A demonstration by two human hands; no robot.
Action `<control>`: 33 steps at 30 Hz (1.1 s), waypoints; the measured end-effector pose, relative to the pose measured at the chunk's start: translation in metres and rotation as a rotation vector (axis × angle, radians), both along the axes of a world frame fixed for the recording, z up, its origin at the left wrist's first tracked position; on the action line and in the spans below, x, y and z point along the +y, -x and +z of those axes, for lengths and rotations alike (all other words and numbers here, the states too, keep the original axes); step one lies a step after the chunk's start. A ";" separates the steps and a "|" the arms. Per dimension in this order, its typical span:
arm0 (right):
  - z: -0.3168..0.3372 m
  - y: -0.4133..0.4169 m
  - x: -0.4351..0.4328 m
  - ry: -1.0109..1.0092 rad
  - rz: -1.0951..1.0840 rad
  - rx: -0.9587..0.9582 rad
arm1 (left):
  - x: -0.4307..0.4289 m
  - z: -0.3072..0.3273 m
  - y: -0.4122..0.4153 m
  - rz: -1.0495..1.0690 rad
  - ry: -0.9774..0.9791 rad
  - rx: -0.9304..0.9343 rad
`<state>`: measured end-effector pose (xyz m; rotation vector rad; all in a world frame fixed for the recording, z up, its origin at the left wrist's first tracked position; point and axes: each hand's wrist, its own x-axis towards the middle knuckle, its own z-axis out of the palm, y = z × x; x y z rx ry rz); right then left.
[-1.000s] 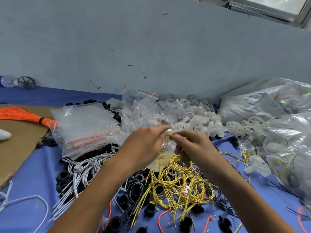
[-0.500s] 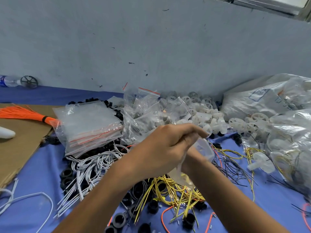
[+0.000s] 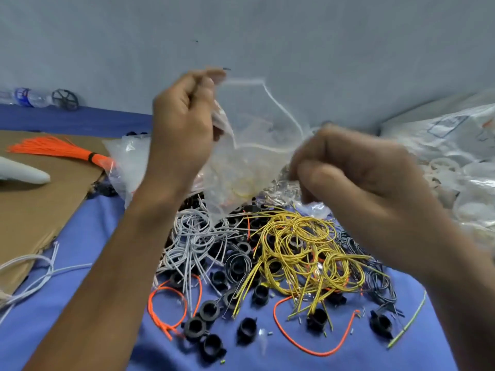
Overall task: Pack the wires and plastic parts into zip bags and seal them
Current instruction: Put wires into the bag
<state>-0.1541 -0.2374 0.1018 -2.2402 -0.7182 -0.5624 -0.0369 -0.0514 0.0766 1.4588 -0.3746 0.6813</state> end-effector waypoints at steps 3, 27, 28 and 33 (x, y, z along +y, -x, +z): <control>-0.043 -0.015 -0.003 0.159 -0.026 0.264 | 0.014 0.009 0.002 0.057 0.060 -0.076; -0.132 -0.175 0.080 0.199 -0.237 0.415 | 0.026 0.017 0.011 0.094 -0.014 -0.133; -0.126 -0.174 0.070 0.105 -0.206 0.449 | 0.026 0.018 0.011 0.081 -0.008 -0.131; -0.094 -0.169 -0.004 -0.264 -0.303 0.437 | 0.024 0.020 0.012 0.016 0.027 -0.129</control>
